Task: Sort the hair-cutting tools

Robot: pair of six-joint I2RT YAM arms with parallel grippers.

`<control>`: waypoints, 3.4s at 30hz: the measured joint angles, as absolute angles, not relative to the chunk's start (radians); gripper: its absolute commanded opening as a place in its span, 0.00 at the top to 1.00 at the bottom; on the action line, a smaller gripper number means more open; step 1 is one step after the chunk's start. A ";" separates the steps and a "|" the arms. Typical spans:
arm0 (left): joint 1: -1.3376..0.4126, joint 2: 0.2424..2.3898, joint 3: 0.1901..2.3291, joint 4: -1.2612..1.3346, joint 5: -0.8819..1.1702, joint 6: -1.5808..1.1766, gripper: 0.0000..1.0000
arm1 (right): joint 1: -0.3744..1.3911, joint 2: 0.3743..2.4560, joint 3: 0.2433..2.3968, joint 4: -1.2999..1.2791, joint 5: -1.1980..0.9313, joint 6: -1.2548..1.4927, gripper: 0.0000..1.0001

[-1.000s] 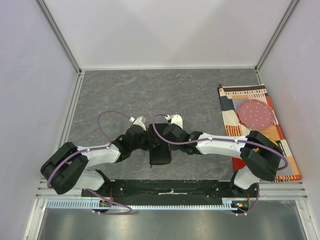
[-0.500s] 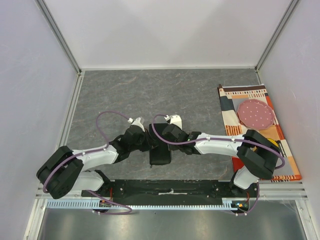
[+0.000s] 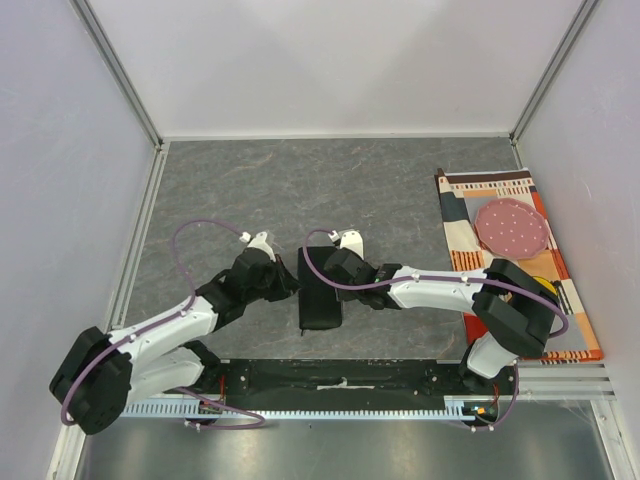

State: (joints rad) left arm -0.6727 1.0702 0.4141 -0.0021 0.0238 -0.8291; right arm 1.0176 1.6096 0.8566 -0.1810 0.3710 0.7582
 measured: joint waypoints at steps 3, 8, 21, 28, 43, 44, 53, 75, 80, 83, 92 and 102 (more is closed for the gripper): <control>-0.666 1.018 0.414 -0.041 0.007 -0.820 0.98 | 1.018 1.610 0.854 -0.178 0.371 0.758 0.63; -0.628 0.991 0.414 -0.093 -0.010 -0.815 0.84 | 1.018 1.610 0.853 -0.173 0.367 0.757 0.63; -0.556 1.031 0.334 -0.028 0.071 -0.808 0.40 | 1.018 1.605 0.840 -0.154 0.364 0.754 0.62; -0.535 1.072 0.331 0.036 0.140 -0.785 0.25 | 1.018 1.599 0.825 -0.133 0.364 0.754 0.62; -0.516 1.295 0.342 0.297 0.297 -0.775 0.25 | 1.006 1.589 0.799 -0.091 0.338 0.751 0.66; -0.516 1.298 0.342 0.302 0.299 -0.775 0.25 | 1.003 1.589 0.798 -0.090 0.333 0.750 0.66; -0.509 1.388 0.342 0.432 0.368 -0.776 0.25 | 0.980 1.589 0.788 -0.073 0.300 0.750 0.65; -0.463 1.844 0.339 1.128 0.665 -0.856 0.35 | 0.944 1.583 0.759 -0.036 0.266 0.722 0.65; -0.463 1.938 0.357 1.270 0.760 -0.913 0.35 | 0.944 1.585 0.759 -0.038 0.266 0.710 0.65; -0.463 1.966 0.371 1.301 0.796 -0.933 0.46 | 0.944 1.588 0.759 -0.039 0.267 0.705 0.65; -0.449 2.026 0.443 1.194 0.863 -1.011 0.98 | 0.944 1.587 0.756 -0.037 0.270 0.697 0.65; -0.470 1.906 0.472 0.952 0.818 -0.949 0.98 | 0.982 1.538 0.741 -0.053 0.323 0.669 0.55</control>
State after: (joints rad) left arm -0.4698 1.9064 0.4725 0.9516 0.8185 -0.9489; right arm 0.9821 1.5379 0.7410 -0.0528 0.3229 0.6685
